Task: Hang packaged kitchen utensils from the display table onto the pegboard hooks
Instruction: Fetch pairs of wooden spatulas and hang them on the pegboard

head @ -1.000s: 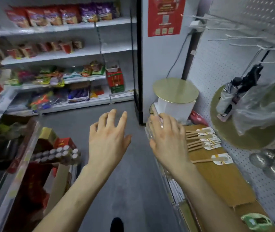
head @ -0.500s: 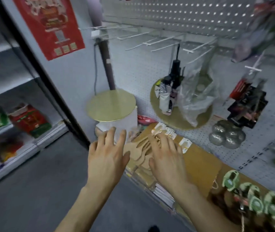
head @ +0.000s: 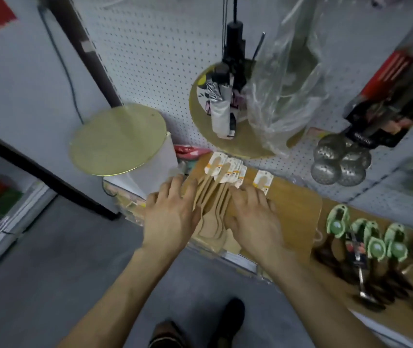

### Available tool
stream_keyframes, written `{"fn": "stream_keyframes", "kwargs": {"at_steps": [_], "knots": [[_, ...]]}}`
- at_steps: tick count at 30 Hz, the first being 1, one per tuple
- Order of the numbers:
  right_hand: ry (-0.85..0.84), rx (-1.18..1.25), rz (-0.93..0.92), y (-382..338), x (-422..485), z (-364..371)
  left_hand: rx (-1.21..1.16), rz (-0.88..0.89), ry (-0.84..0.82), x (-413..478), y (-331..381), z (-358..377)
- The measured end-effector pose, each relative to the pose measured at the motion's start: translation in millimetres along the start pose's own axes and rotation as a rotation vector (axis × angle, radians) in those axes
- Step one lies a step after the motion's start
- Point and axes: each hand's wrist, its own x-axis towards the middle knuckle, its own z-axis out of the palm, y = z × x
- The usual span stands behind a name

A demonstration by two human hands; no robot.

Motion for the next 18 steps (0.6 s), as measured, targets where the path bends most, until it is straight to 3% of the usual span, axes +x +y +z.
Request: {"fn": "stream_keyframes", "kwargs": {"at_steps": [7, 12, 18], "knots": [[-0.135, 0.159, 0.235, 37, 15, 68, -0.083, 0.126, -0.201, 64, -6, 81], [-0.221, 0.325, 0.414, 55, 23, 124, -0.307, 0.144, -0.419, 95, -16, 156], [-0.266, 0.45, 0.533, 64, 39, 207, -0.288, 0.209, -0.522, 129, -32, 252]]}}
